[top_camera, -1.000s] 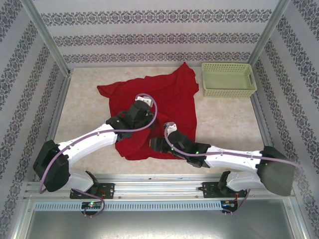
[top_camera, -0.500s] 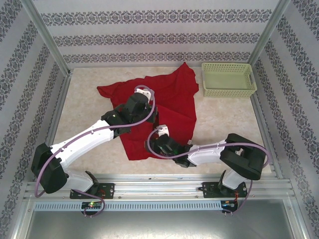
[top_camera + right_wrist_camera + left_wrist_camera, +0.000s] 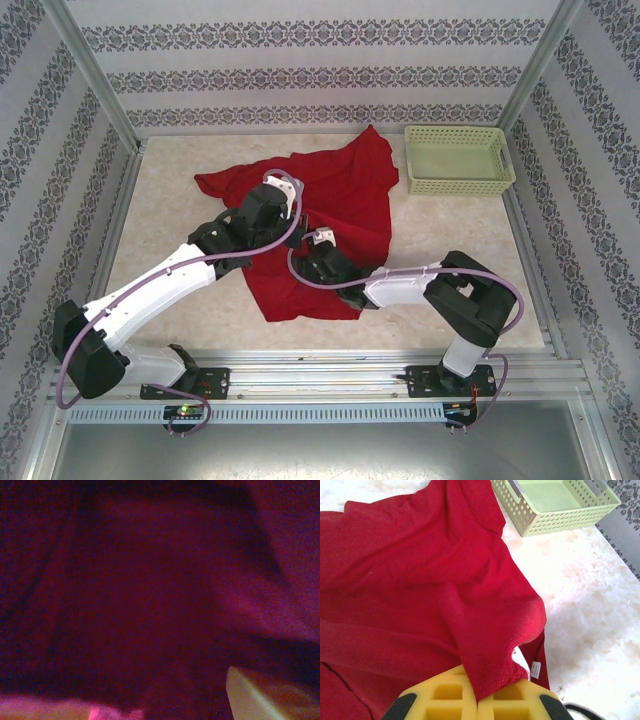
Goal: Fold the inside-out t-shirt
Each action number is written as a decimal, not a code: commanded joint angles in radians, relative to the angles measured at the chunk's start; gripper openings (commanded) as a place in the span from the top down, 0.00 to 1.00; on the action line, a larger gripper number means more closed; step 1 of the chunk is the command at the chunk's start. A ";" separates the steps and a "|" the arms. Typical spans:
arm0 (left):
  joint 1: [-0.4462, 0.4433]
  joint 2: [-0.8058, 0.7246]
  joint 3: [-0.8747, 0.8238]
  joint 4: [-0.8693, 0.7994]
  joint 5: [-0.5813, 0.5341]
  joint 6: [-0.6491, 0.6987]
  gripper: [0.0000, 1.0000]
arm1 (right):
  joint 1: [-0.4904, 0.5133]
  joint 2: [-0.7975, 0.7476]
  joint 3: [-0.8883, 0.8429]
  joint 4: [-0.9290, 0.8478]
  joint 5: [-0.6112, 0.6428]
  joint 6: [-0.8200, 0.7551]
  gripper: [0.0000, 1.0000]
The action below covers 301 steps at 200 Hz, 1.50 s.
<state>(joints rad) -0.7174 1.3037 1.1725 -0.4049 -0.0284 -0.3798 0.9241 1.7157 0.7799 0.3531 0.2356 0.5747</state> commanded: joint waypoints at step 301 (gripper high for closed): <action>0.102 -0.099 0.089 -0.143 -0.128 0.355 0.98 | -0.090 0.006 0.057 -0.219 -0.055 -0.496 0.08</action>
<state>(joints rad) -0.6262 1.2495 1.2415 -0.5911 -0.2180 -0.0559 0.8375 1.7119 0.8459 0.1123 0.0666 0.0788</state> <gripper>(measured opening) 0.050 0.930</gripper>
